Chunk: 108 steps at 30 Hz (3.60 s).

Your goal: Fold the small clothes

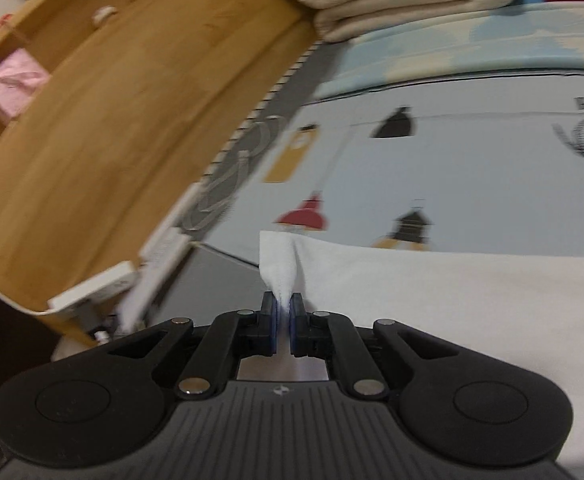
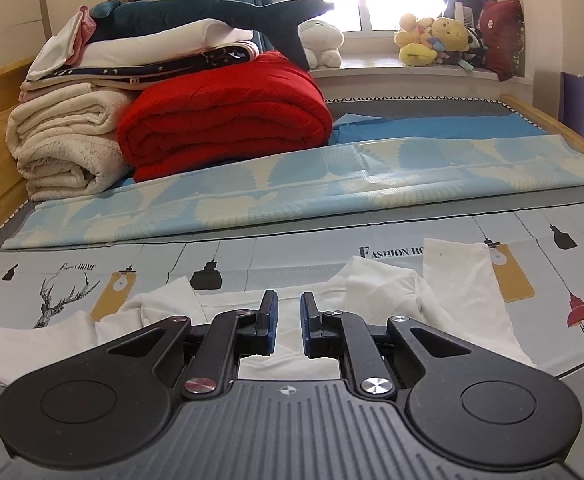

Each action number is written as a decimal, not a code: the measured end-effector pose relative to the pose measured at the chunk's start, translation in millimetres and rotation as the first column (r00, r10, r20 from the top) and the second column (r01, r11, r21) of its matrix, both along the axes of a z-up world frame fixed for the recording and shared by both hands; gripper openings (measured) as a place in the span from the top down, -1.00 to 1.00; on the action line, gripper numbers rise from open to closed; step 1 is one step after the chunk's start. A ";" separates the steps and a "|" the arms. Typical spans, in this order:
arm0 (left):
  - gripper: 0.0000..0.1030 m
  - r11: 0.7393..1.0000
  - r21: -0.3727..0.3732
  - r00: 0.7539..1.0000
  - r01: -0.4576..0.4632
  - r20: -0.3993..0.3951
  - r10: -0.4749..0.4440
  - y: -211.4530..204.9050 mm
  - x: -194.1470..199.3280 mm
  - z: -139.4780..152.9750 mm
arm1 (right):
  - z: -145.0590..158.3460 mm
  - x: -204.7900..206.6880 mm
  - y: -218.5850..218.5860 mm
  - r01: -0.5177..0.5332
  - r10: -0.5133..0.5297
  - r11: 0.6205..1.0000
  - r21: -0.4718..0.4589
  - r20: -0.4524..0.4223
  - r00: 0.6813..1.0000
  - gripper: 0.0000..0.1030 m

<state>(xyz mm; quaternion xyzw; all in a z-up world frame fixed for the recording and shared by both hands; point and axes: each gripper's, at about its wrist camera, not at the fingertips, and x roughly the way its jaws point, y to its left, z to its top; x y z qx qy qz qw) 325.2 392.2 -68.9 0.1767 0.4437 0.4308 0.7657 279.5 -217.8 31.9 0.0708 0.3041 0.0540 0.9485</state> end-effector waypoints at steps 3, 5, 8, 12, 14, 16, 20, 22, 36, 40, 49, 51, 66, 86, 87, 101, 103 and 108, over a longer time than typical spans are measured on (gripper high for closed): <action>0.82 1.000 -0.001 1.000 -0.030 0.003 0.030 7.9 1.2 0.5 | -1.3 0.7 -2.7 0.019 -0.019 1.000 0.002 -0.015 1.000 0.75; 0.61 0.999 -0.029 0.998 -0.046 -0.044 0.044 7.9 7.0 -3.5 | -1.5 0.5 -5.3 0.027 -0.027 1.000 0.004 -0.018 0.999 0.75; 0.15 0.998 -0.004 0.998 -0.059 -0.035 0.059 -7.7 12.7 1.0 | -1.8 0.4 -11.2 0.046 -0.046 0.999 0.004 -0.022 0.999 0.75; 0.15 0.981 -0.150 0.986 0.126 0.130 -0.106 -57.5 20.4 32.8 | -2.2 0.8 -23.6 0.087 -0.086 0.996 0.023 -0.033 0.996 0.74; 0.15 0.900 -0.335 0.952 0.280 0.216 -0.216 -87.9 24.2 39.1 | -2.6 1.0 -27.7 0.106 -0.104 0.994 0.035 -0.041 0.994 0.74; 0.15 0.768 -0.506 0.918 0.393 0.257 -0.300 -116.2 29.5 33.3 | -2.2 0.3 -30.7 0.115 -0.113 0.992 0.046 -0.045 0.993 0.74; 0.15 0.605 -0.648 0.865 0.463 0.179 -0.469 -166.8 38.9 -3.3 | 0.1 -4.0 -33.3 0.110 -0.109 0.993 0.041 -0.031 0.994 0.74; 0.11 0.615 -0.668 0.848 0.418 0.044 -0.528 -176.5 39.9 -32.1 | 0.8 -5.5 -35.6 0.111 -0.111 0.993 0.034 -0.025 0.994 0.74; 0.08 0.599 -0.512 0.783 0.616 0.313 -0.538 -308.4 9.1 116.1 | 19.0 -15.0 -98.8 0.237 -0.241 0.964 0.124 0.022 0.970 0.74; -0.05 0.515 -0.488 0.707 0.704 0.417 -0.571 -352.7 -25.0 144.8 | 23.6 -26.1 -116.0 0.262 -0.270 0.953 0.152 0.036 0.962 0.75; 0.30 0.492 -0.526 0.693 0.694 0.301 -0.655 -404.6 -22.1 86.1 | 32.8 -36.4 -182.2 0.327 -0.338 0.939 0.104 0.113 0.934 0.74; 0.36 0.487 -0.525 0.690 0.698 0.310 -0.654 -403.9 -16.9 85.2 | 29.1 -32.3 -212.5 0.370 -0.385 0.920 0.127 0.119 0.915 0.76; 0.36 0.482 -0.592 0.722 0.646 0.268 -0.638 -410.1 16.5 57.7 | -107.0 97.3 -276.1 0.333 -0.287 0.914 0.232 -0.209 0.935 0.33; 0.36 0.515 -0.597 0.748 0.615 0.235 -0.621 -389.7 41.6 44.9 | -125.8 156.9 -249.9 0.227 -0.176 0.942 0.247 -0.212 0.961 0.89; 0.36 0.515 -0.597 0.748 0.615 0.236 -0.621 -389.8 41.8 45.0 | -119.1 153.2 -256.9 0.263 -0.221 0.934 0.241 -0.186 0.957 0.89; 0.36 0.512 -0.583 0.734 0.631 0.235 -0.637 -386.6 38.2 48.1 | -148.8 -25.6 -446.3 0.971 -0.959 0.228 0.073 -0.157 0.237 0.90; 0.36 0.511 -0.581 0.731 0.634 0.233 -0.642 -387.1 38.6 47.3 | -152.9 -37.0 -451.2 0.969 -0.959 0.221 0.110 -0.158 0.236 0.90; 0.35 0.510 -0.581 0.728 0.635 0.227 -0.647 -387.5 39.1 45.3 | -153.5 -34.5 -447.0 0.956 -0.944 0.282 0.085 -0.152 0.292 0.85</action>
